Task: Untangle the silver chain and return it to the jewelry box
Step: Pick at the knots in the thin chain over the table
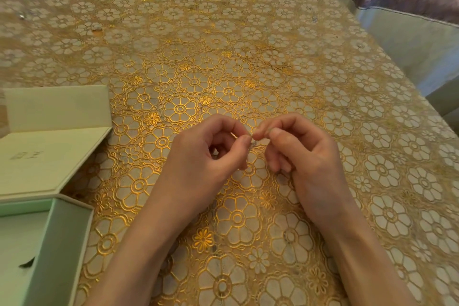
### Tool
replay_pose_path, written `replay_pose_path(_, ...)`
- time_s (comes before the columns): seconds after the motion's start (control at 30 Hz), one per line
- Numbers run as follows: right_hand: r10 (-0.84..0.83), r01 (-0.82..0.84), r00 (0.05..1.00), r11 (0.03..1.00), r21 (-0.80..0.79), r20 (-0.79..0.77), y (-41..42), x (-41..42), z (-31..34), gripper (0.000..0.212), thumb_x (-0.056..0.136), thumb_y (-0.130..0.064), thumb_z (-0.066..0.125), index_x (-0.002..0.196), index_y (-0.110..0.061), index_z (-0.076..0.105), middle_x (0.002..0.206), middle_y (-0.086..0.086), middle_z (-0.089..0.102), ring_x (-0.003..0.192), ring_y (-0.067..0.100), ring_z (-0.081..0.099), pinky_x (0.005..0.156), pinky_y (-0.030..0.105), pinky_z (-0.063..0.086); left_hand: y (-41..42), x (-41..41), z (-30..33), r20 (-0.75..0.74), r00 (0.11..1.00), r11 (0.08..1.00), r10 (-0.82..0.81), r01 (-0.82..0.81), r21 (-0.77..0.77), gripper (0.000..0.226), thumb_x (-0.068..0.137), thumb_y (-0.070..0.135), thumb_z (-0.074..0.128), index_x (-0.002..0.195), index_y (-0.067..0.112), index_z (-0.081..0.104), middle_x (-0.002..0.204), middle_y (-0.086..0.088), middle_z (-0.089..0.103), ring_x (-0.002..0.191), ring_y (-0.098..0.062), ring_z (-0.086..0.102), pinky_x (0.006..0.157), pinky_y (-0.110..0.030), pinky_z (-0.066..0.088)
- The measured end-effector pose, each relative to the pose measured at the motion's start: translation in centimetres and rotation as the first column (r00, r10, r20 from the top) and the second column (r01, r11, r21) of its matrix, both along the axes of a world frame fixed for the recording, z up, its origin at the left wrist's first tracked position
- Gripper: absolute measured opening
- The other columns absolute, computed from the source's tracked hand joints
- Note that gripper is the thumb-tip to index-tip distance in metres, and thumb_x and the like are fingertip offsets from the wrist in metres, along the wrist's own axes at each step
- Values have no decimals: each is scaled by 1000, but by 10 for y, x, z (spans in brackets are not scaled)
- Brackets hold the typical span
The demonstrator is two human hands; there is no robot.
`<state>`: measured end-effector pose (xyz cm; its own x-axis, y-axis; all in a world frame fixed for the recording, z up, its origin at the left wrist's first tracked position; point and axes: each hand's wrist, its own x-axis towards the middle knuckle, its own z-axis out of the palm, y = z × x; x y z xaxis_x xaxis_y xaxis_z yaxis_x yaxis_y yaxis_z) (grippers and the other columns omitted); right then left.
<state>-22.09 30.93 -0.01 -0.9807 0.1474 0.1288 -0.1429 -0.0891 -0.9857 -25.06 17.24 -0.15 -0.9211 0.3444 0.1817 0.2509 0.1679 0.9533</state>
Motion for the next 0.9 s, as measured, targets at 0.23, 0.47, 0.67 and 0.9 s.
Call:
replay_pose_path(0.23, -21, 25, 999, 996, -89, 36, 1, 0, 1, 11, 78, -11, 51, 70, -15, 56, 66, -2, 62, 42, 6, 33, 41, 14, 30, 2, 2, 1, -29, 1000, 999, 5, -6, -37, 4, 76, 23, 61, 72, 21, 59, 48, 11, 48, 41, -1, 35, 44, -9, 27)
replay_pose_path(0.47, -35, 40, 998, 996, -83, 59, 1, -1, 2, 8, 78, -13, 52, 72, -17, 54, 62, -5, 61, 40, 8, 36, 40, 14, 31, 2, 3, 1, -40, 999, 999, 18, -20, -43, 5, 76, 23, 60, 70, 22, 59, 49, 9, 43, 42, -1, 33, 44, -9, 27)
replay_pose_path(0.67, -8, 12, 999, 994, -105, 42, 2, -1, 1, 8, 78, -12, 51, 72, -15, 54, 66, -1, 66, 41, 8, 41, 42, 13, 34, 4, 2, 1, -38, 999, 998, 25, -26, -50, 6, 76, 23, 59, 70, 24, 58, 48, 10, 42, 42, -2, 33, 44, -9, 26)
replay_pose_path(0.9, 6, -3, 1000, 993, -114, 26, 2, -2, 0, 7, 82, -13, 48, 76, -13, 52, 60, -4, 61, 41, 7, 35, 41, 13, 32, 2, 2, 0, -64, 998, 998, 2, -6, -67, 3, 77, 24, 60, 75, 23, 59, 52, 7, 43, 43, -2, 36, 46, -10, 28)
